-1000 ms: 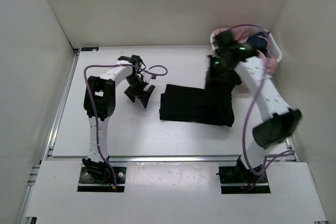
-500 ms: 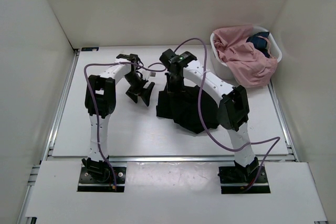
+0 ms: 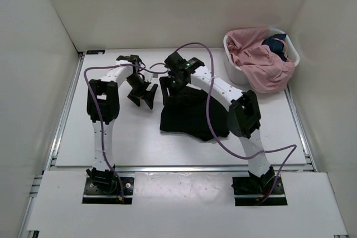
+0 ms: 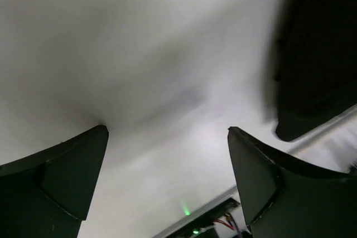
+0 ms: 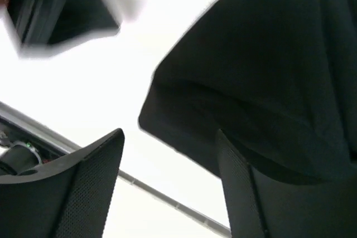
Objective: Fold and stack the trousers
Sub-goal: Fold the trousers
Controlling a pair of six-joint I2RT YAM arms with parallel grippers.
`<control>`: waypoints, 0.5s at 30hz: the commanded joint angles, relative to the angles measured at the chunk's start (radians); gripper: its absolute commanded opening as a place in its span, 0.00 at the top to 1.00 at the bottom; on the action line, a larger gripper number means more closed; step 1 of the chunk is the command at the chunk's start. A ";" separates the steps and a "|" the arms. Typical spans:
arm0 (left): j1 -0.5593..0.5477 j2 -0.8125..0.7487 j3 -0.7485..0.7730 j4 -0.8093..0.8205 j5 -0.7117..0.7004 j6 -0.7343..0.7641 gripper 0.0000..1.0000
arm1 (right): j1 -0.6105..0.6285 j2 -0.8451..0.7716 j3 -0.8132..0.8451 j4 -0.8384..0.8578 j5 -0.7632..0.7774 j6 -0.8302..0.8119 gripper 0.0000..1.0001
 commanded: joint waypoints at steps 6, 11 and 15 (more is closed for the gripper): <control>-0.069 -0.043 0.225 0.078 -0.130 0.140 0.00 | -0.106 -0.599 -0.635 0.313 0.137 0.078 0.23; -0.161 -0.010 0.260 0.220 -0.038 0.152 0.00 | -0.255 -0.747 -0.912 0.302 0.137 0.122 0.11; -0.203 0.034 0.284 0.317 0.019 0.141 0.00 | -0.304 -0.827 -1.053 0.342 0.127 0.113 0.04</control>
